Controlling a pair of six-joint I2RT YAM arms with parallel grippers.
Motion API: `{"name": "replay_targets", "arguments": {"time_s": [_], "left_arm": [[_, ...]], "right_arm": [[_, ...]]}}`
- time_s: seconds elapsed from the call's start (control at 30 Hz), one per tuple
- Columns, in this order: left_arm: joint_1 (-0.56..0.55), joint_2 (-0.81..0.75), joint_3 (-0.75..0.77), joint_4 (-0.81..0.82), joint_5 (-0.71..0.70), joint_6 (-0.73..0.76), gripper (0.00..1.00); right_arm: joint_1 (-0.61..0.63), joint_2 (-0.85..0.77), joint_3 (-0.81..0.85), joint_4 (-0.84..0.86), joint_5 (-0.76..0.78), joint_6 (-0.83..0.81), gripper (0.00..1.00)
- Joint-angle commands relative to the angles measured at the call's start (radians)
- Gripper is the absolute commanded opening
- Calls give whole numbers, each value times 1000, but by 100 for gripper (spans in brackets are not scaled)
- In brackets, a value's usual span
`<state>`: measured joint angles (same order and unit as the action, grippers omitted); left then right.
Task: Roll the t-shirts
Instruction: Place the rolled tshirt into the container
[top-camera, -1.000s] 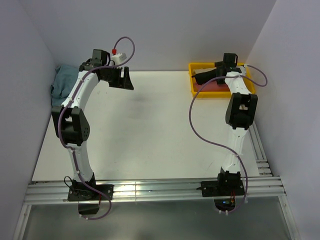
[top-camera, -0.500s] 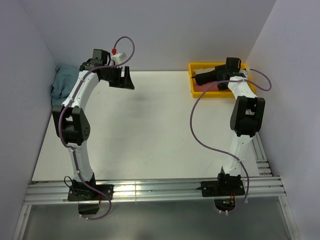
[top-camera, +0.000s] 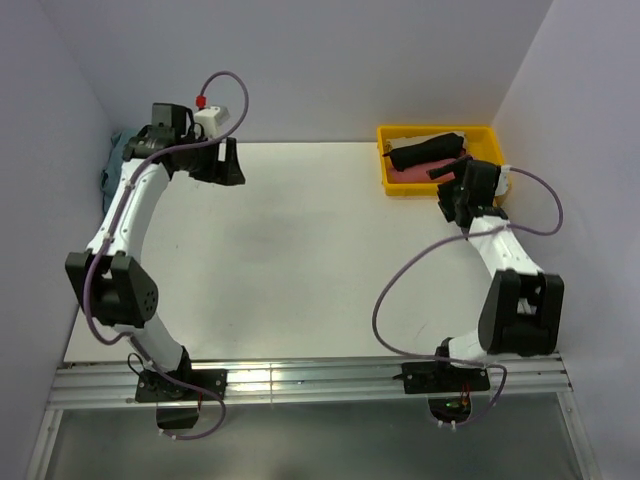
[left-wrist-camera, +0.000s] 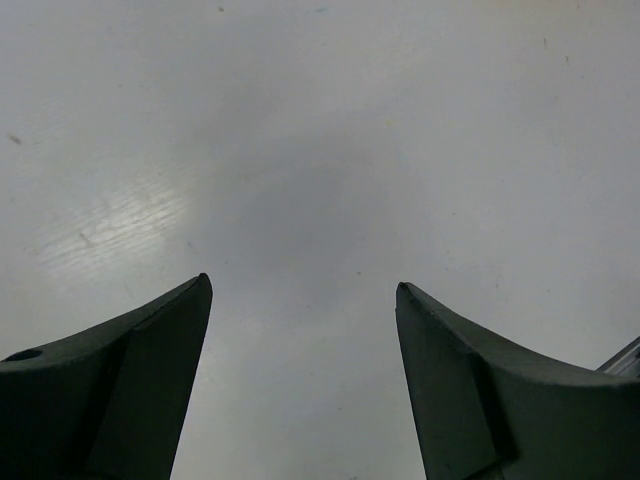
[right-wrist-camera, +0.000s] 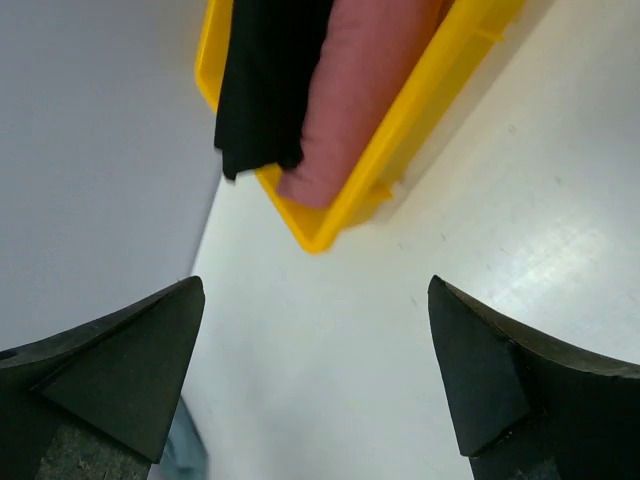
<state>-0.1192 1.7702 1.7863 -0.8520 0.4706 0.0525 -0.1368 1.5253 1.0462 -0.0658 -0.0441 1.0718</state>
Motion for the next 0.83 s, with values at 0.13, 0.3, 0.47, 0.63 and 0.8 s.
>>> {"name": "replay_targets", "arguments": {"time_s": [0.13, 0.3, 0.47, 0.63, 0.8], "left_arm": [[39, -254, -194, 44, -81, 50, 80], [46, -366, -332, 105, -92, 30, 81], [58, -422, -384, 131, -87, 18, 82], [69, -452, -404, 146, -64, 6, 83], [75, -462, -412, 151, -49, 0, 83]], "right_arm": [[77, -382, -209, 43, 4, -298, 100], [132, -601, -282, -46, 42, -411, 100], [204, -761, -334, -80, 72, -458, 100], [206, -829, -360, -98, 50, -486, 100], [204, -832, -356, -101, 50, -500, 100]]}}
